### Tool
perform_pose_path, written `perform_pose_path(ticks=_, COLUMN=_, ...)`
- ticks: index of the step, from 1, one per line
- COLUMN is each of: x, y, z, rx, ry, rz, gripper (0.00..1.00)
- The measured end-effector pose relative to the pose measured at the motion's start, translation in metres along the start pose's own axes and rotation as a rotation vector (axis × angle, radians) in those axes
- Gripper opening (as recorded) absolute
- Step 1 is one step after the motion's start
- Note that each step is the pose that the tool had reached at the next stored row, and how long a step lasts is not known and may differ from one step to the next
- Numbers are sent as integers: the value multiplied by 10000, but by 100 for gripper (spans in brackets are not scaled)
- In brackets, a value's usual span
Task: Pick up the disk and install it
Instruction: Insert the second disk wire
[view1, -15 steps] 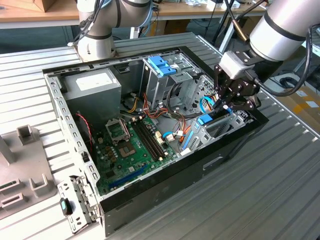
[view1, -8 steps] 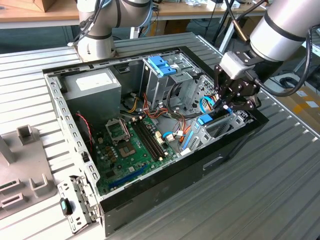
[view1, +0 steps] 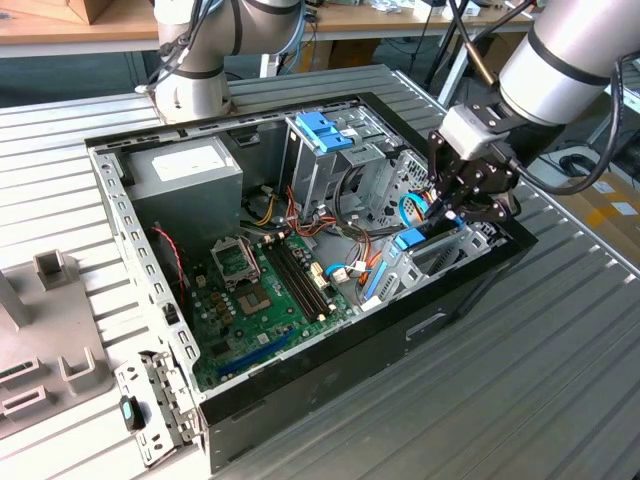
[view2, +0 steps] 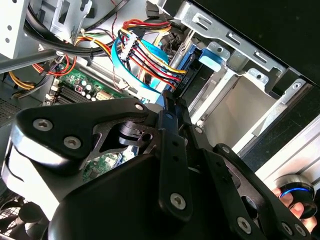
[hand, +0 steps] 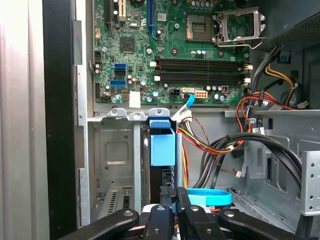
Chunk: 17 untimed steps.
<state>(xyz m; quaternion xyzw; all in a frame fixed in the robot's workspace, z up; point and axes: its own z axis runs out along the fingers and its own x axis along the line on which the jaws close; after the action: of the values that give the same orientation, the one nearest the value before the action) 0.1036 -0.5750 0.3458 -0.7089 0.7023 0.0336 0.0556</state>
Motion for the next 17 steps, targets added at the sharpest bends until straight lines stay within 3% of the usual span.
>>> perform_pose_path(ticks=4, x=0, y=-1, z=1, rx=20, ry=0, rz=-3, gripper=16)
perform_pose_path(ticks=8, x=0, y=-1, z=4, rx=223, ry=0, rz=-30, gripper=16)
perform_pose_path(ticks=13, x=1, y=1, z=3, rx=249, ry=2, rz=-31, gripper=16)
perform_pose_path(ticks=17, x=1, y=0, z=6, rx=528, ry=3, rz=-68, gripper=16)
